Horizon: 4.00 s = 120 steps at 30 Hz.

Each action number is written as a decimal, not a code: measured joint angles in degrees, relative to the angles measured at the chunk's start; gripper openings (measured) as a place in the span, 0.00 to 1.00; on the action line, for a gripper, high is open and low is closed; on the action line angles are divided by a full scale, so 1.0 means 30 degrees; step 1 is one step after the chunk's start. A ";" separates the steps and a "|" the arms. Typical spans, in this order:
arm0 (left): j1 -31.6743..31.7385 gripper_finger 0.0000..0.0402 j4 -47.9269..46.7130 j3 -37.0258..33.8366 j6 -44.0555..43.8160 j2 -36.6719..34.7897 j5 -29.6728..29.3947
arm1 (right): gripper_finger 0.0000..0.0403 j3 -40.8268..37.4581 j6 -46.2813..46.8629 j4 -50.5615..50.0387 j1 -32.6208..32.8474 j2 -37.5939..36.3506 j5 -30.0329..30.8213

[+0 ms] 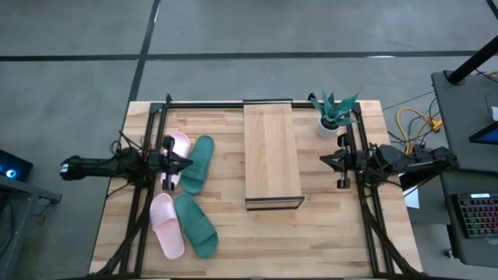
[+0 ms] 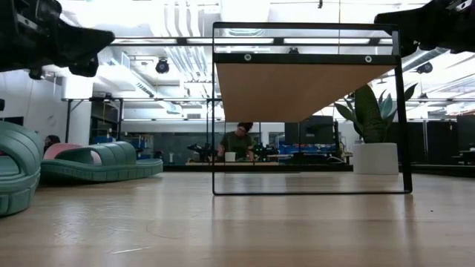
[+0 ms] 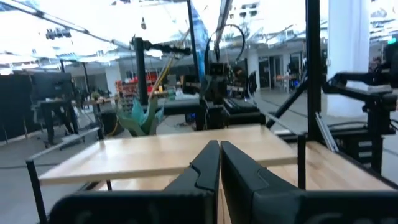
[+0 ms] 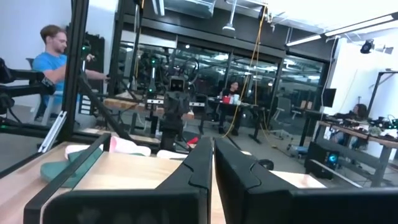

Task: Pick and place slides into the shelf
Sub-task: Put the right green slipper on the shelf

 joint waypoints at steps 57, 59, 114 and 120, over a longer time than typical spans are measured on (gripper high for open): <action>-0.4136 0.47 -1.7133 1.1284 -0.9741 1.6840 -0.4240 | 0.48 0.5923 -0.3651 -0.0638 0.0000 0.9602 0.5567; -0.4786 0.47 -1.8732 1.1869 -1.0311 1.7558 -0.5043 | 0.48 0.5923 -0.3651 -0.0639 0.0000 0.9617 0.5560; -0.6200 0.01 -2.3021 1.4018 -1.0412 2.2272 -1.2665 | 0.48 0.5916 -0.5011 0.0039 -0.0007 0.9595 0.5508; -0.6200 0.00 -2.2853 1.4237 -0.7262 1.9802 -1.5585 | 0.48 0.6062 -0.5020 0.0496 0.0000 0.9595 0.5508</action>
